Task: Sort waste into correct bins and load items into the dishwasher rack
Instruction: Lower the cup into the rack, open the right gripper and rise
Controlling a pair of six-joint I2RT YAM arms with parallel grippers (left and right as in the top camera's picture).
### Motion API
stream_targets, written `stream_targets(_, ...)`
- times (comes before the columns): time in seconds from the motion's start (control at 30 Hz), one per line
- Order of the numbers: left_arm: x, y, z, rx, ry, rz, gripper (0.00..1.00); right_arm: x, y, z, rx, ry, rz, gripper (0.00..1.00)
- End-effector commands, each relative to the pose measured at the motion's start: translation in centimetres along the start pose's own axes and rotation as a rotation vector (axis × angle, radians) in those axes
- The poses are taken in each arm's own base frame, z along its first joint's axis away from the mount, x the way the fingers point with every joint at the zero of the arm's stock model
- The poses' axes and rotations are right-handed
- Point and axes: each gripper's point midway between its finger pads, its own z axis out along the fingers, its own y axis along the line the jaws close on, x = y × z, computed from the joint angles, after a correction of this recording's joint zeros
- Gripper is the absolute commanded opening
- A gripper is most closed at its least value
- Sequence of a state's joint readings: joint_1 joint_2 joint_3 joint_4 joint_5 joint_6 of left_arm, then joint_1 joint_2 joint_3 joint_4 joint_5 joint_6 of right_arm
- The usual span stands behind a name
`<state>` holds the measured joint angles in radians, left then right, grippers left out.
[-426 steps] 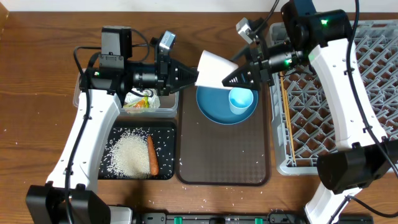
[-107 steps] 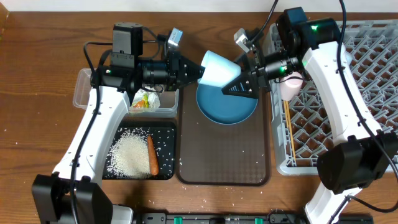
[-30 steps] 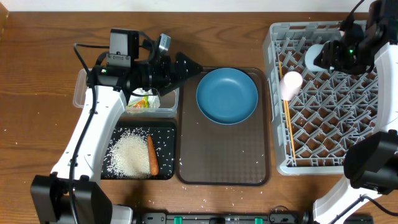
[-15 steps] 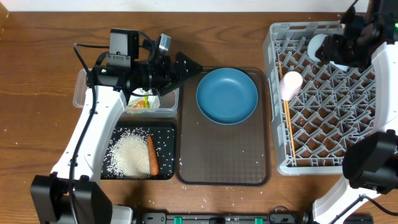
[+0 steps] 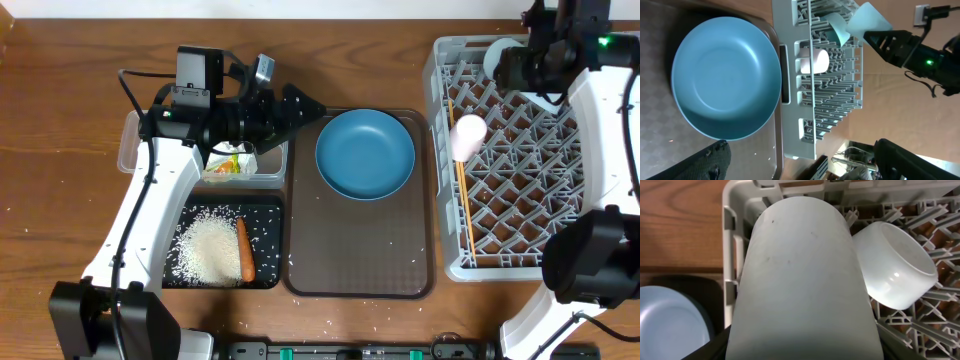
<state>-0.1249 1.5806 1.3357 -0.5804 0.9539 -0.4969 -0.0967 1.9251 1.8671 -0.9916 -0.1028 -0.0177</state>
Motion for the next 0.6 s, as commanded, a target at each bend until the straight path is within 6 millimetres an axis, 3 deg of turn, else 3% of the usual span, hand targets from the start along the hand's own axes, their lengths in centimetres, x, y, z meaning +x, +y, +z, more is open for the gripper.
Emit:
stream_targets(0.0,-0.2,0.0,-0.1,-0.005,-0.006,0.008,0.94,0.7,-0.4,0.9,0.026,0.010,0.011,0.12)
stream_targets(0.37,-0.2,0.0,-0.1,-0.005,-0.006,0.007,0.94,2.1,-0.7,4.3,0.026,0.004,0.010,0.13)
stream_targets(0.57,-0.2,0.0,-0.1,-0.005,-0.006,0.008,0.94,2.4,-0.7,5.1,0.025,-0.005,0.009,0.13)
